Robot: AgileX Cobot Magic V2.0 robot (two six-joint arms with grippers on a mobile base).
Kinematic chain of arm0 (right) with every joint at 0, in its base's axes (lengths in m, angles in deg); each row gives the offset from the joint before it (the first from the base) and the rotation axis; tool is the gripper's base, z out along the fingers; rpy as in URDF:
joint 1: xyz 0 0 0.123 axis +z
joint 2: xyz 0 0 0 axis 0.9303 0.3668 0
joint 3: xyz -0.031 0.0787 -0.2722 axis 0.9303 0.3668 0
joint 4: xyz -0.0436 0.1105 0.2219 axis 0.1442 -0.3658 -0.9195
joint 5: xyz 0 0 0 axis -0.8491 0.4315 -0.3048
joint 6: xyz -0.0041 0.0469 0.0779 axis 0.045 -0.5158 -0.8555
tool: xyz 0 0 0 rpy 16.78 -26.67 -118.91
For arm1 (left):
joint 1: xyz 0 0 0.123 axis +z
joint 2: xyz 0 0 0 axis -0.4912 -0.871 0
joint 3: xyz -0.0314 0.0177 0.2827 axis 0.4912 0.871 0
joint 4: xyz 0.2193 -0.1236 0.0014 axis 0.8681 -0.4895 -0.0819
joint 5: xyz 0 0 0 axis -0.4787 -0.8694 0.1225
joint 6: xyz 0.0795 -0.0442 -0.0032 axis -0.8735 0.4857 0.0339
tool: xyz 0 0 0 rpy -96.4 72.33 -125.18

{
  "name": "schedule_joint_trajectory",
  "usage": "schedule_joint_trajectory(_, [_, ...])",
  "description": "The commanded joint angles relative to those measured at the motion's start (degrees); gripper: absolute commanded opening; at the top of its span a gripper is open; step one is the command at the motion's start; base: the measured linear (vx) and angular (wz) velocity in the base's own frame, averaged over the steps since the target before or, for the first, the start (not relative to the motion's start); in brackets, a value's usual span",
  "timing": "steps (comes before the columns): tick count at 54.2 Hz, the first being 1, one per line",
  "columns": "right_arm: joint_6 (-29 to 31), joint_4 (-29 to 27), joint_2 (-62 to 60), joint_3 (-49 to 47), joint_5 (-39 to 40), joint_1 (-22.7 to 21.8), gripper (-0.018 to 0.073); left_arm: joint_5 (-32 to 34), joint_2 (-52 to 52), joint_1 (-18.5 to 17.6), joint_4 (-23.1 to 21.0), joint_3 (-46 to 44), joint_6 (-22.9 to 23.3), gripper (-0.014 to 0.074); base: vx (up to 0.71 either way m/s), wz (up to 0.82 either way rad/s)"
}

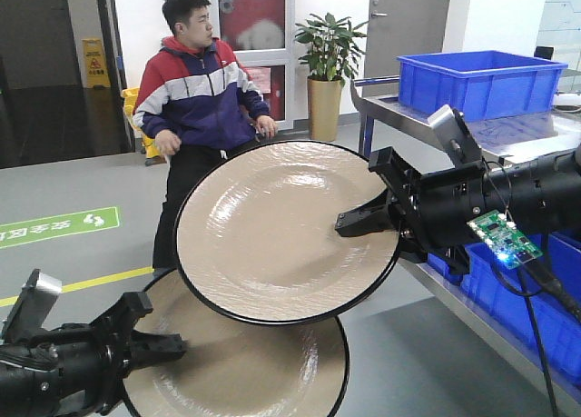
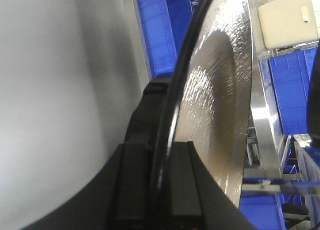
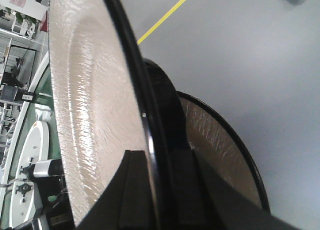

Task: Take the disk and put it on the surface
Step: 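Hold both plates while the base drives to the steel table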

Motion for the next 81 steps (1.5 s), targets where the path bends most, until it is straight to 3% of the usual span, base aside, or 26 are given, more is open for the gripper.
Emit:
schedule_joint_trajectory(1, [0.2,-6.0,-3.0,-2.4,2.5,-0.2,-0.0006,-1.6,1.9,-0.2,-4.7,-2.1,0.5,0.0001,0.34,-0.04])
schedule_joint_trajectory(50, [0.2,-6.0,-3.0,-2.4,2.5,-0.2,-0.0006,-1.6,1.9,-0.2,-4.7,-2.1,0.5,0.0001,0.39,0.01])
schedule_joint_trajectory(81, [0.2,-6.0,-3.0,-2.4,2.7,-0.2,-0.0006,-1.4,1.9,-0.2,-4.7,-2.1,0.5,0.0001,0.38,-0.48])
